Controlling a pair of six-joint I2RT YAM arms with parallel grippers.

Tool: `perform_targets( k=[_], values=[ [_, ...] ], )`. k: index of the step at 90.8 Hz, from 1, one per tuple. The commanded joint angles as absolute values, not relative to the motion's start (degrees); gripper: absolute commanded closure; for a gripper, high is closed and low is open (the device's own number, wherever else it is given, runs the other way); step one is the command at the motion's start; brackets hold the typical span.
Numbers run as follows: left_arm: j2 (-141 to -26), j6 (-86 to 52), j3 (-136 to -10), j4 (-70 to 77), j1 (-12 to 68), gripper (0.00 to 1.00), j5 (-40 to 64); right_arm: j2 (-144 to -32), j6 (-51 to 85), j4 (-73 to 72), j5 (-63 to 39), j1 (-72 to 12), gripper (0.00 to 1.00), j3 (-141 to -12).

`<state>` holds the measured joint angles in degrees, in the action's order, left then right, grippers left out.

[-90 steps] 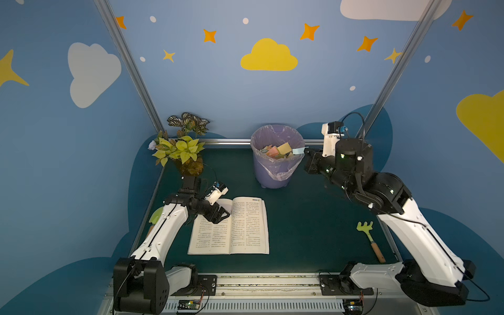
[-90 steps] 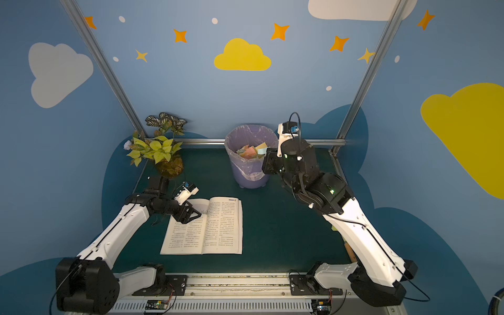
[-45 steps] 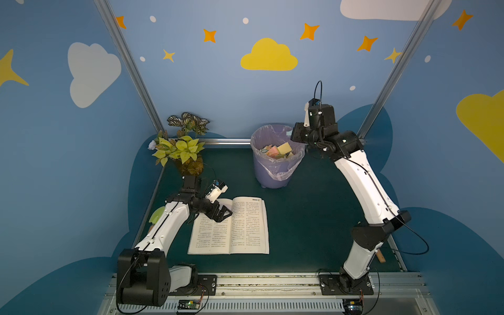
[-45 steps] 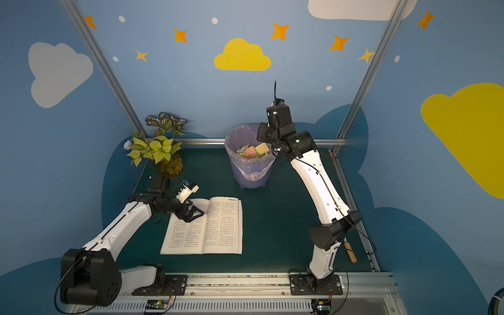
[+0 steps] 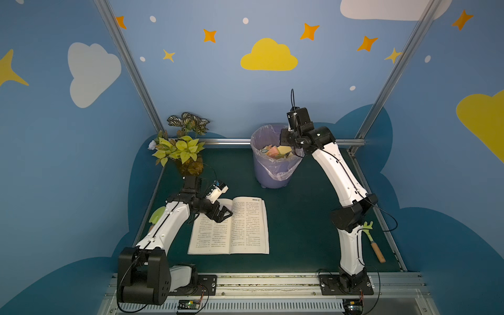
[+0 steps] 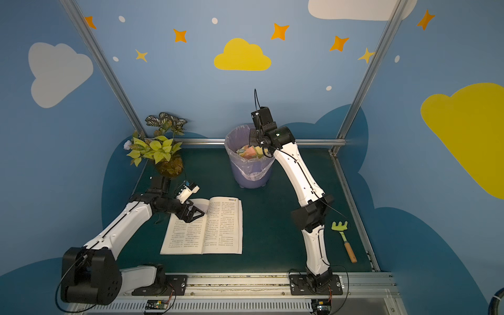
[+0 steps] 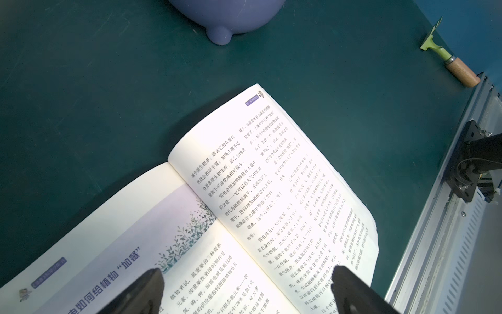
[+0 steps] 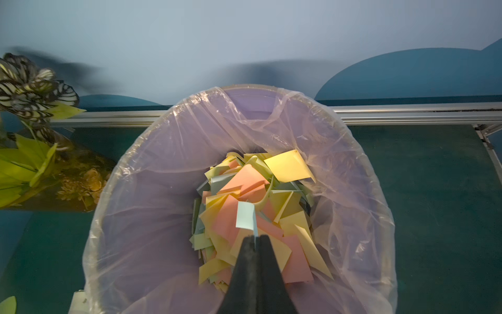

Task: Peel off the used sticky note
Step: Place the note in the trash bin.

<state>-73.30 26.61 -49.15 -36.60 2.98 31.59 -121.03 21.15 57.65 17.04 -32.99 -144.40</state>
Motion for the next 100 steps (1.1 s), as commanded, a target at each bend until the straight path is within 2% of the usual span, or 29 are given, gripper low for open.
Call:
perform_targets(
  k=[1,12,46,60,100],
  values=[
    [-74.48,27.24,-49.08,-36.74,2.72,0.00,32.92,-121.33,18.11,59.72,20.89,-34.57,0.86,-146.16],
    [-74.48,27.30,-49.13,-36.83,2.71,0.00,32.75,-120.67,16.31,60.49,23.89,-35.78,0.60,-146.16],
    [-73.82,27.77,-48.92,-37.00,2.67,0.00,32.43,-119.18,12.57,63.45,29.35,-39.44,0.26,-145.97],
    [-73.73,28.03,-48.70,-37.00,2.67,0.00,32.35,-117.72,13.84,64.52,26.98,-41.32,0.21,-142.29],
    [-73.46,28.21,-48.52,-37.00,2.69,0.00,32.39,-110.47,19.93,62.49,20.22,-41.70,0.18,-131.97]
  ],
)
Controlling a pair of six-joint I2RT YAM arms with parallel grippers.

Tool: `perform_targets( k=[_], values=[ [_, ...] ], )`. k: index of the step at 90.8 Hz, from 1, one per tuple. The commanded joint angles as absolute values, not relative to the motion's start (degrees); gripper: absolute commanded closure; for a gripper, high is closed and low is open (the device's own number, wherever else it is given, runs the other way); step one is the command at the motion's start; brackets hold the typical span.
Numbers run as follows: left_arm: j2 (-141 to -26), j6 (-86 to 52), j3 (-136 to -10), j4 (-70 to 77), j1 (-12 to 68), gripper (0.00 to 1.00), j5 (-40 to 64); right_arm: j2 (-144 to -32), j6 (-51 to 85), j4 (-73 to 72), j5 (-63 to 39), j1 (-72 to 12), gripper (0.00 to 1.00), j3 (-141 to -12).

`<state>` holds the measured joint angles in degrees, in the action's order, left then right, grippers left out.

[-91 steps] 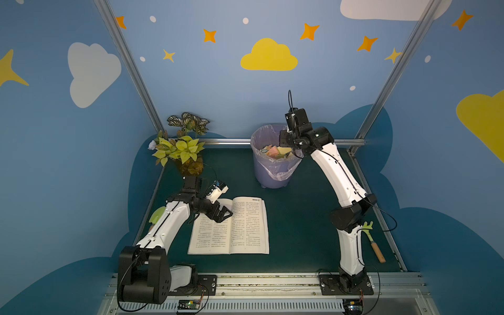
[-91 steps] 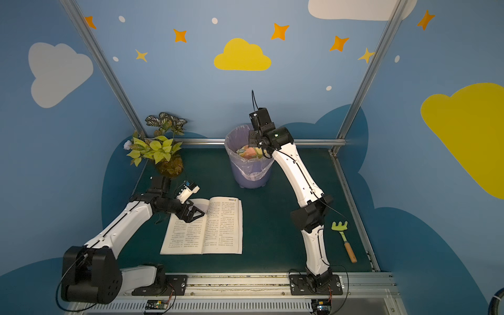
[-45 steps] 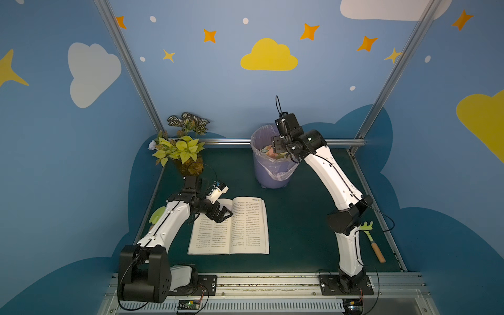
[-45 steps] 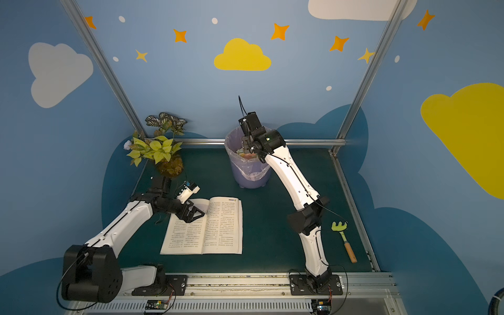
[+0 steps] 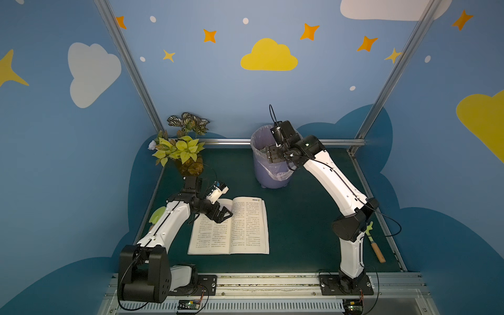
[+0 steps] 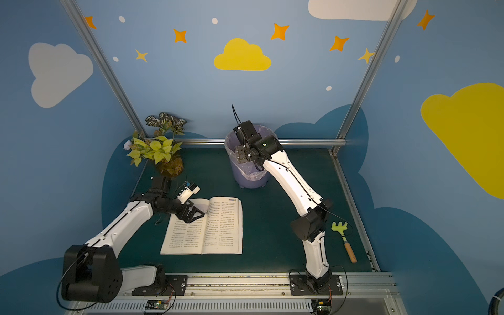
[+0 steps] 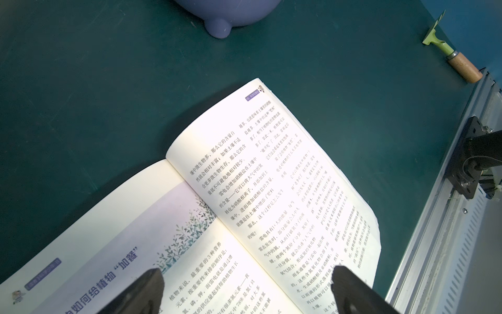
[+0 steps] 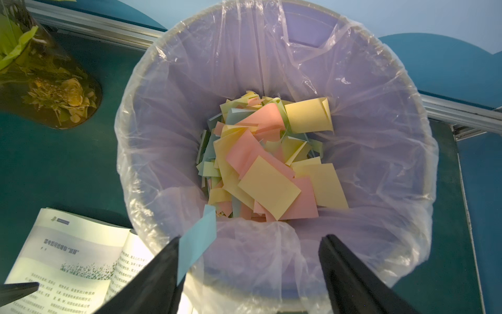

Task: Peel off the used sticky note
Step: Place the note in the trash bin.

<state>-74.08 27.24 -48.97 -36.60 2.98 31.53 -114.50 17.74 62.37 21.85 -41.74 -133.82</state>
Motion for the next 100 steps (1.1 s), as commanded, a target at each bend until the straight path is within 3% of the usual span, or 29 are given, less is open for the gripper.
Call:
perform_targets(
  k=[1,66,100],
  values=[
    [-73.47,28.21,-48.52,-37.00,2.71,0.00,32.41,-110.30,20.03,62.40,20.04,-41.73,0.18,-131.64],
    [-72.25,28.48,-47.99,-37.00,2.72,0.00,32.85,-102.43,21.92,62.40,19.91,-39.51,0.12,-119.58],
    [-71.58,28.39,-47.77,-37.00,2.71,0.00,33.18,-102.36,23.28,62.73,13.99,-37.44,0.10,-123.45]
  ],
)
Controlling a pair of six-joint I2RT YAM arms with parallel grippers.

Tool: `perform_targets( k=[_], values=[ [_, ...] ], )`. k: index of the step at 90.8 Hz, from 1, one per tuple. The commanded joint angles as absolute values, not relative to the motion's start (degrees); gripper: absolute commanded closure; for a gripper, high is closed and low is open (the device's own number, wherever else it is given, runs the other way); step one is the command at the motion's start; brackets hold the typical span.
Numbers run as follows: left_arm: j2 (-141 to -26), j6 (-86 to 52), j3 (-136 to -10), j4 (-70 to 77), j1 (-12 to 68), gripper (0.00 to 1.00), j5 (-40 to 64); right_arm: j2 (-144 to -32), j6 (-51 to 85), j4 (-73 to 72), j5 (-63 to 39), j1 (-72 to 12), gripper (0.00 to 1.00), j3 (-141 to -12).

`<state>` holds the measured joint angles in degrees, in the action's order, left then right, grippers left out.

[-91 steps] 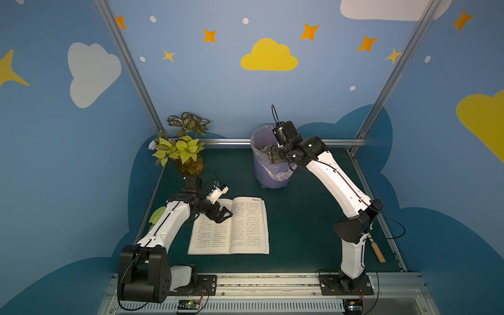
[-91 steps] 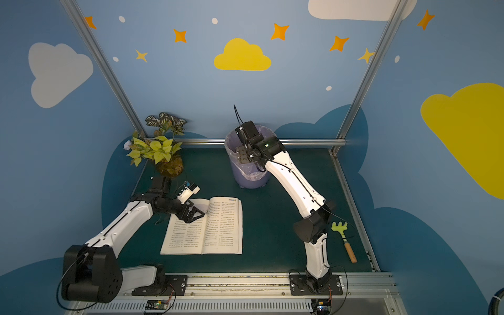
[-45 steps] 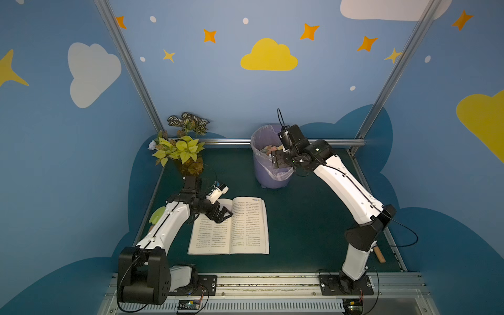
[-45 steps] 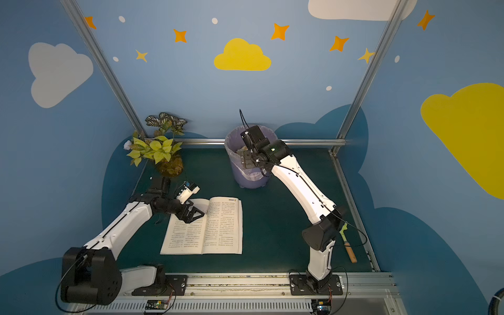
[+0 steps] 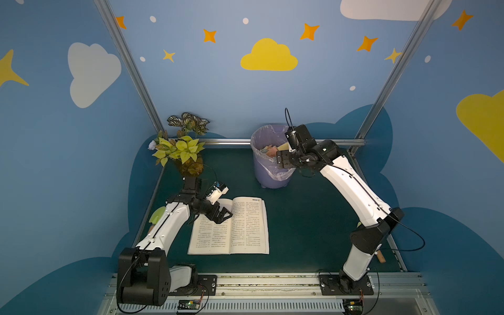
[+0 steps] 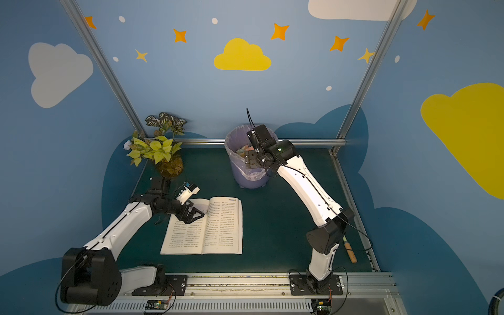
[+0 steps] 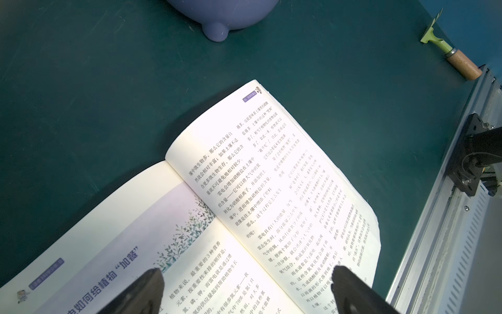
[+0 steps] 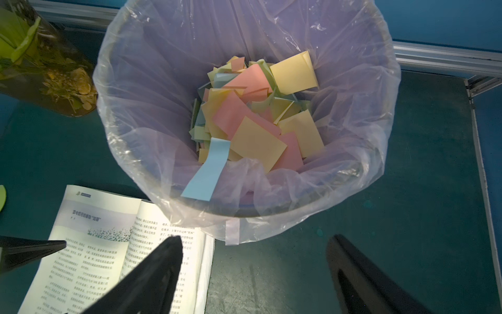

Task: Peel off the used sticky note
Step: Place the note in the trash bin, then close the book at the center of the board.

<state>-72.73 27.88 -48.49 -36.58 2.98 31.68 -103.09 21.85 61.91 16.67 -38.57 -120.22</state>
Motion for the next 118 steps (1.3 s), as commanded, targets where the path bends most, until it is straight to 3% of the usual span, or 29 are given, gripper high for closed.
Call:
perform_targets(
  k=[1,26,48,64,86,99,118],
  values=[
    [-71.56,28.39,-47.75,-37.05,2.72,0.00,33.16,-102.47,23.38,62.70,13.72,-37.39,0.10,-123.78],
    [-71.44,28.68,-47.90,-37.34,2.71,0.00,32.91,-107.33,26.68,63.21,10.91,-34.82,0.09,-134.11],
    [-70.41,30.00,-47.97,-38.34,2.48,0.00,29.66,-101.79,24.51,60.69,10.97,-39.93,0.11,-125.15],
    [-71.56,35.53,-48.11,-40.33,-0.41,0.00,26.30,-90.02,27.23,52.69,11.78,-45.81,0.10,-104.55],
    [-77.91,43.22,-46.59,-41.10,-5.02,0.00,19.22,-72.41,38.65,28.17,9.41,-48.11,0.09,-66.90],
    [-79.62,44.94,-44.78,-40.54,-5.22,0.00,16.98,-69.55,45.09,17.45,8.11,-48.51,0.09,-52.75],
    [-79.96,46.53,-43.61,-40.69,-5.24,0.02,14.72,-72.53,51.71,6.06,4.58,-48.68,0.09,-41.69]
  ],
)
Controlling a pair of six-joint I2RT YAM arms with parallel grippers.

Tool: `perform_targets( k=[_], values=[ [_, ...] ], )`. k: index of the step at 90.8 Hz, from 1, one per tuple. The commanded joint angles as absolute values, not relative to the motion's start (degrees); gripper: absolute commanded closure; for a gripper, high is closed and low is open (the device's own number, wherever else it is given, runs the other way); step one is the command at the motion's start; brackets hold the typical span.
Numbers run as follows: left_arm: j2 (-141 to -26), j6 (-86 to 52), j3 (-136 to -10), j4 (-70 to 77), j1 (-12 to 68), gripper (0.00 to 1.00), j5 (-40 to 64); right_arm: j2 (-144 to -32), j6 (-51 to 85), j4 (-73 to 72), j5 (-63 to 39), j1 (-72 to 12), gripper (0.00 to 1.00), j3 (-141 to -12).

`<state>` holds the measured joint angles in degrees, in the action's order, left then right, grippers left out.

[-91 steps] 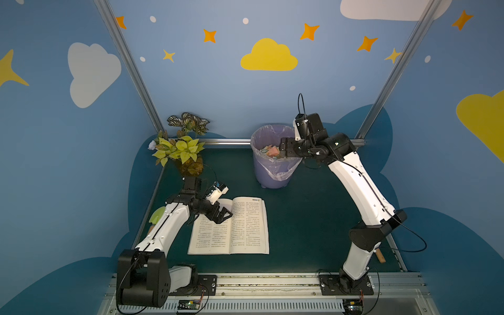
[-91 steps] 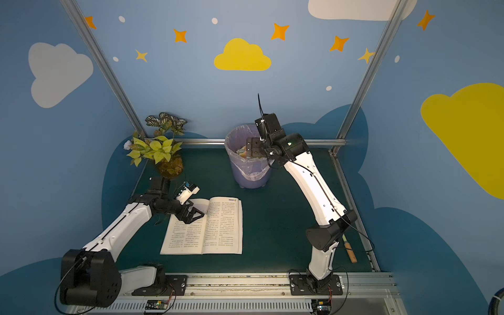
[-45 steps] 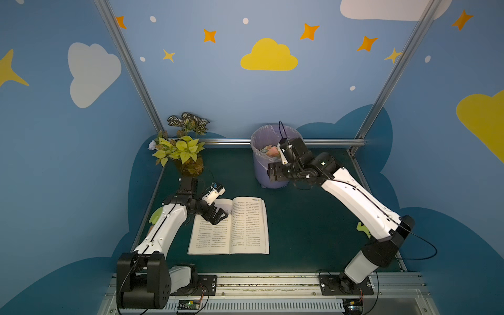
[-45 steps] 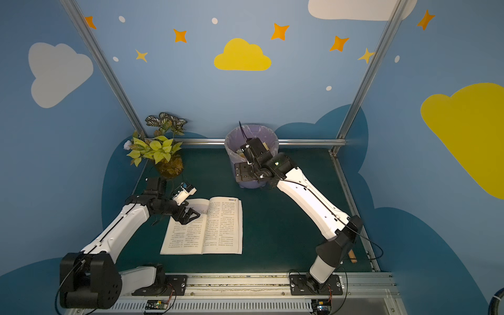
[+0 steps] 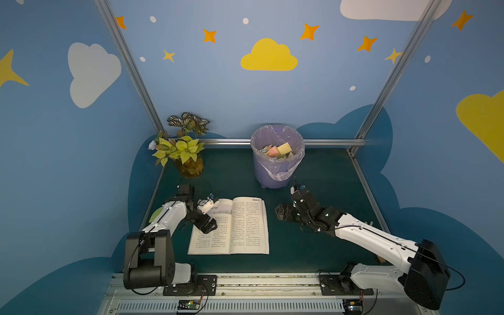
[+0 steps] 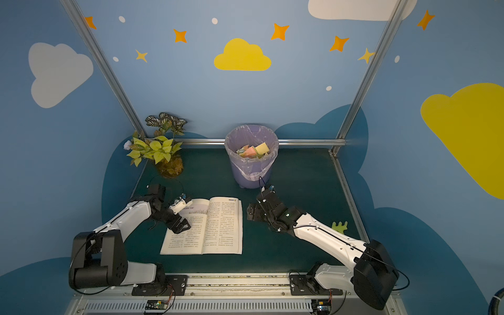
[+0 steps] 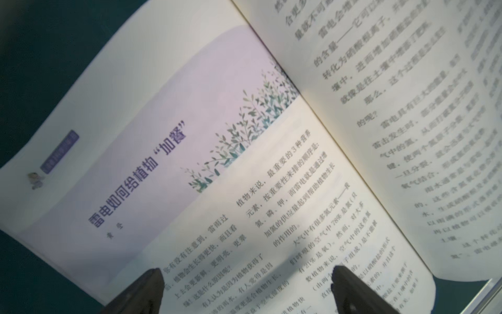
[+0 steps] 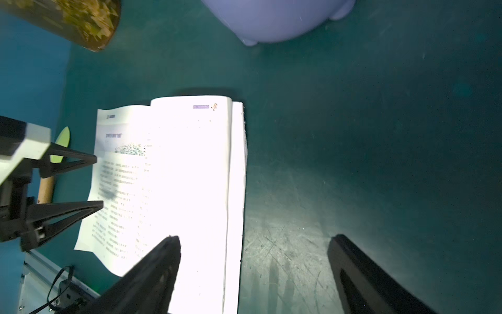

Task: Peel off the used sticky note
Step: Close the book at the center of the board.

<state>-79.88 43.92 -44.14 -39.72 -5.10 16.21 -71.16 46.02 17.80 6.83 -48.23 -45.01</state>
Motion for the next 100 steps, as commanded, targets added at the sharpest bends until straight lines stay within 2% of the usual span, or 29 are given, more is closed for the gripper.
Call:
perform_targets(
  k=[1,20,43,55,67,80,89,100],
  values=[
    [-80.01,46.64,-43.51,-40.69,-5.21,0.02,14.70,-72.78,51.96,5.27,4.44,-48.73,0.09,-41.15],
    [-82.76,48.48,-42.44,-40.16,-5.12,0.09,11.63,-80.16,57.93,-8.97,1.14,-48.84,0.09,-33.36],
    [-84.47,48.55,-41.75,-39.09,-4.44,0.23,8.65,-89.06,62.66,-22.61,-3.68,-49.22,0.10,-30.63],
    [-84.92,47.22,-42.11,-40.05,-3.20,0.25,6.71,-94.52,65.52,-31.77,-6.84,-50.35,0.12,-30.84],
    [-85.76,45.43,-43.37,-42.33,-1.69,0.29,6.86,-102.29,69.99,-44.82,-11.44,-52.26,0.17,-33.05],
    [-86.22,44.82,-43.00,-43.07,-0.82,0.31,7.64,-110.80,75.17,-56.59,-17.13,-53.62,0.30,-37.90],
    [-87.68,44.76,-43.06,-43.06,-0.59,0.33,7.18,-111.10,74.88,-56.62,-16.96,-54.49,0.36,-40.14],
    [-87.75,44.97,-43.11,-42.94,-0.69,0.35,7.22,-107.37,71.32,-49.93,-15.13,-55.37,0.40,-40.47]
  ],
)
